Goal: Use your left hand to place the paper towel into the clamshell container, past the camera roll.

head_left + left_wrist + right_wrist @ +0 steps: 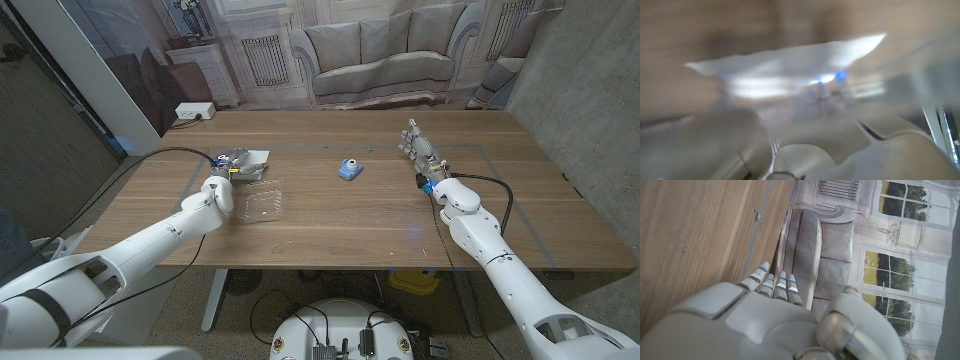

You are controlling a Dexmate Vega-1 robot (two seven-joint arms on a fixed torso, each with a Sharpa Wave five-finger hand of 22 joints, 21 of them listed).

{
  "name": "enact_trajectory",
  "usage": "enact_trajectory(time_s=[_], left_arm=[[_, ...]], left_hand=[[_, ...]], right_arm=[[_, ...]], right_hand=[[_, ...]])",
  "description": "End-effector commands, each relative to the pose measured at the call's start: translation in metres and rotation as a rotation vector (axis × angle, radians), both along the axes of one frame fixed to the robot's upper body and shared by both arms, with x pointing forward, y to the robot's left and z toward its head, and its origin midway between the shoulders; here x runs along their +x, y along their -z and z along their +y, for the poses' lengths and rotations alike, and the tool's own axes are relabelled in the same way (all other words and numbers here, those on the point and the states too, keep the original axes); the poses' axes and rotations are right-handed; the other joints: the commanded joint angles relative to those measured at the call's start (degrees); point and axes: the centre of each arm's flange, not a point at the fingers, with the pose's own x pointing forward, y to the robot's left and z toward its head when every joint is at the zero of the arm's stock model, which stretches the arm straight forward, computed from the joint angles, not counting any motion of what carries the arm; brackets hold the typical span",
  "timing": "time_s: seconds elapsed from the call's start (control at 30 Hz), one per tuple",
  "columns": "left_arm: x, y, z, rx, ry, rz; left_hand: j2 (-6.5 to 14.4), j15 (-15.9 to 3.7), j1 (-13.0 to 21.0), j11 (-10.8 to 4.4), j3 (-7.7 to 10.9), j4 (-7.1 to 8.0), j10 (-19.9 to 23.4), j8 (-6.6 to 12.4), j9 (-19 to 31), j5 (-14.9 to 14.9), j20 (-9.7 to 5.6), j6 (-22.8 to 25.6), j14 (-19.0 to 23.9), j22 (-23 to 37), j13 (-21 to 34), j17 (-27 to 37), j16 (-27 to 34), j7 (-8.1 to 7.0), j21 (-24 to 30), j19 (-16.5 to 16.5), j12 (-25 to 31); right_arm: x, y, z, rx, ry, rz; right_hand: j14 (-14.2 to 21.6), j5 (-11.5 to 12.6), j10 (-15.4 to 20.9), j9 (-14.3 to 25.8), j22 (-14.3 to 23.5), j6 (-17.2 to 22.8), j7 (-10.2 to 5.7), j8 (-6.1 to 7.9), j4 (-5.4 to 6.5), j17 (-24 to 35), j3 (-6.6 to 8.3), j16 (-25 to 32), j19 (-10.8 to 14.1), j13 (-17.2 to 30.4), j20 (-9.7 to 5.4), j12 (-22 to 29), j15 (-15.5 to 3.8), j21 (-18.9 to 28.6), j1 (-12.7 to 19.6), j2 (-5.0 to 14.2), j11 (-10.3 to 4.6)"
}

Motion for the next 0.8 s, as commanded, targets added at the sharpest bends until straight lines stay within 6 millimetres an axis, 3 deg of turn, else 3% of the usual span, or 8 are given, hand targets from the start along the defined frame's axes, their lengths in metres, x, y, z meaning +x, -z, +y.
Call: enact_trajectory(time_s=[0.03, 0.4, 0.57, 0.8], left_arm=[[0.0063, 0.0045, -0.0052, 0.006, 0.007, 0.019], [0.0067, 0.0077, -0.0074, -0.002, -0.008, 0.029], [0.0057, 0.0078, -0.0086, 0.009, -0.011, 0.027], [0.0056, 0.0073, -0.0108, 0.019, -0.020, 0.031]], left_hand=[[0.2, -2.17, 0.6, -0.11, -0.17, 0.07, 0.4, 0.27, 0.1, 0.4, 0.07, 0.6, 0.6, 0.3, 0.3, 0.2, 0.1, -0.07, 0.0, 0.7, 0.5], [0.9, -2.44, 3.2, -0.61, 0.51, -1.07, 1.0, 0.72, 0.1, 0.6, 0.28, 2.0, 1.3, 0.2, 0.3, 0.1, 0.2, 0.26, 0.3, 2.5, 0.5], [2.1, -3.19, 8.2, -0.94, 1.94, -3.28, 2.7, 1.17, 0.1, 0.6, -0.68, 3.6, 3.3, 0.2, 0.3, 0.1, 0.6, 0.19, 1.1, 6.0, 0.7], [3.3, -3.61, 14.8, -1.32, 3.74, -6.33, 4.5, 1.49, 0.1, -0.4, -0.80, 5.2, 6.3, 0.2, 0.3, 0.2, 1.0, 0.11, 2.5, 11.9, 0.7]], right_arm=[[-0.0015, 0.0015, -0.0028, 0.003, 0.005, 0.005], [-0.0028, 0.0013, -0.0042, 0.006, 0.008, 0.003], [-0.0046, 0.0026, -0.0060, 0.010, 0.012, 0.002], [-0.0068, 0.0035, -0.0080, 0.013, 0.017, -0.001]], right_hand=[[0.3, -0.3, 0.6, 0.1, 0.3, 0.3, 0.14, 0.01, -0.32, 0.1, -0.01, -0.3, 0.6, 0.1, -0.69, -0.1, 0.19, -0.1, 0.3, 0.32, 0.06], [0.3, -0.3, 0.6, 0.1, 0.4, 0.4, 0.12, 0.03, -0.38, 0.1, -0.05, -0.3, 0.6, 0.1, -0.65, 0.0, 0.26, -0.3, 0.3, 0.37, 0.14], [0.3, -0.3, 0.6, 0.1, 0.4, 0.4, 0.08, 0.03, -0.40, 0.1, -0.08, -0.3, 0.7, 0.1, -0.65, -0.1, 0.33, -0.4, 0.2, 0.38, 0.18], [0.3, -0.3, 0.6, 0.1, 0.4, 0.4, 0.12, 0.05, -0.43, 0.1, -0.11, -0.3, 0.7, 0.1, -0.61, -0.1, 0.32, -0.5, 0.2, 0.40, 0.13]])
